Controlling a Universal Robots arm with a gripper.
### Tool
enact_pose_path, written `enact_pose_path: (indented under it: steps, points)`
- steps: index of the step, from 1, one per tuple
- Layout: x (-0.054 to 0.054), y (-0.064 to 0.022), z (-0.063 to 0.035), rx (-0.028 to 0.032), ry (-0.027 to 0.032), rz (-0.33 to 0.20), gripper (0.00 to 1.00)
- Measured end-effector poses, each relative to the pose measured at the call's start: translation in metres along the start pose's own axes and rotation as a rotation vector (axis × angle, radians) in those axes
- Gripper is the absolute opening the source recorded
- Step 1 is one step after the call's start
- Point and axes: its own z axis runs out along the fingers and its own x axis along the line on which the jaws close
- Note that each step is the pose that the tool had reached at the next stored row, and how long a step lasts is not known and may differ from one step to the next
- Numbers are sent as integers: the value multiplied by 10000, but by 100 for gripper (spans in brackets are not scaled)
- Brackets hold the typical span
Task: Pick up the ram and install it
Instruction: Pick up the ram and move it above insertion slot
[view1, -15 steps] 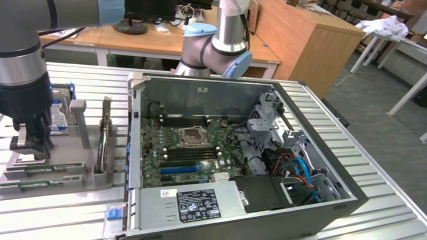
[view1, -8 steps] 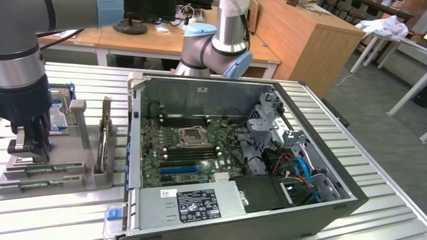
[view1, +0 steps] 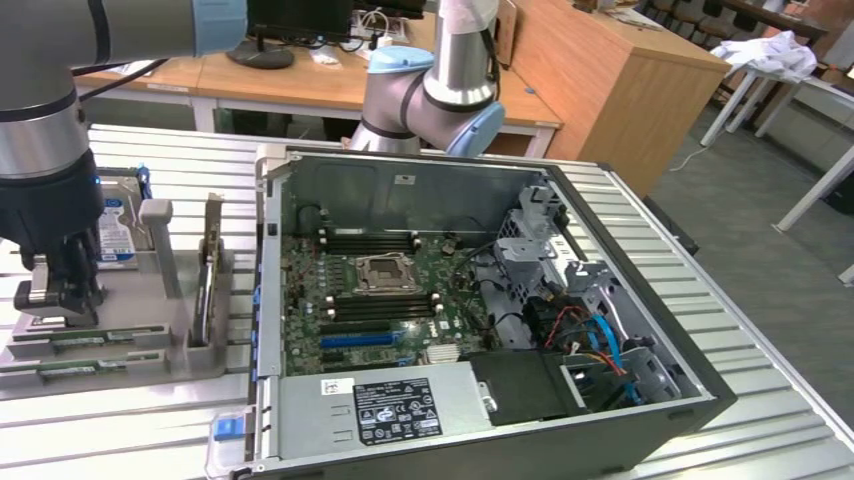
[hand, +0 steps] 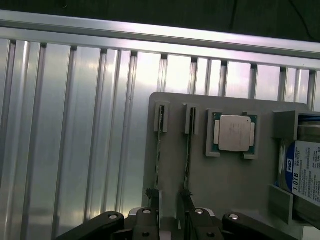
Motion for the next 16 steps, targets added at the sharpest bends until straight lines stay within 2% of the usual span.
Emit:
enact_pose_path:
  steps: [1, 4, 16]
  points:
    - [-1, 0, 0, 18, -43, -1, 30]
    - [0, 1, 0, 46, -113, -2, 30]
    - [1, 0, 26, 52, -129, -2, 30]
